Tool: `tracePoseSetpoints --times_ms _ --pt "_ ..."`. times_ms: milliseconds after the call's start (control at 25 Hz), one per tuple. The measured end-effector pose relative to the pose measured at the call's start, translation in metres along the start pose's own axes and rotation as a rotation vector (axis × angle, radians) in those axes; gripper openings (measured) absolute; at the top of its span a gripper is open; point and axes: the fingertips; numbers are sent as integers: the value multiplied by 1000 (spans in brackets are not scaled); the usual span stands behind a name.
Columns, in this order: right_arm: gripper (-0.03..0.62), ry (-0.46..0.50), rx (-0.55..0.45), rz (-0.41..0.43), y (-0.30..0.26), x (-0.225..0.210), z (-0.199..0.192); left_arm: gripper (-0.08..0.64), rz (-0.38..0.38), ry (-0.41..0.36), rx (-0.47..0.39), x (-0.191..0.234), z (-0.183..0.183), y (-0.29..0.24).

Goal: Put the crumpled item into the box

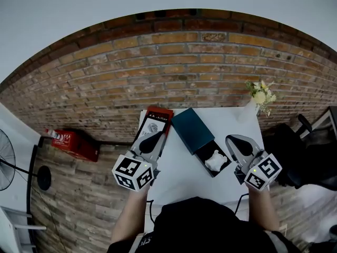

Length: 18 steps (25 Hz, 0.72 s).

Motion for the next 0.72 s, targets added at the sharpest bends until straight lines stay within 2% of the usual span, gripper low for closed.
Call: tracePoseSetpoints --times_ms 720 --pt "-2 -23 -4 1 6 -1 -1 6 -7 6 -8 -6 3 3"
Point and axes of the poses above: the fingertips, and each gripper's own axes: y backward along the fingers, x to its left, z out of its top, and after that the axes turned 9 degrees about -y, right-handed
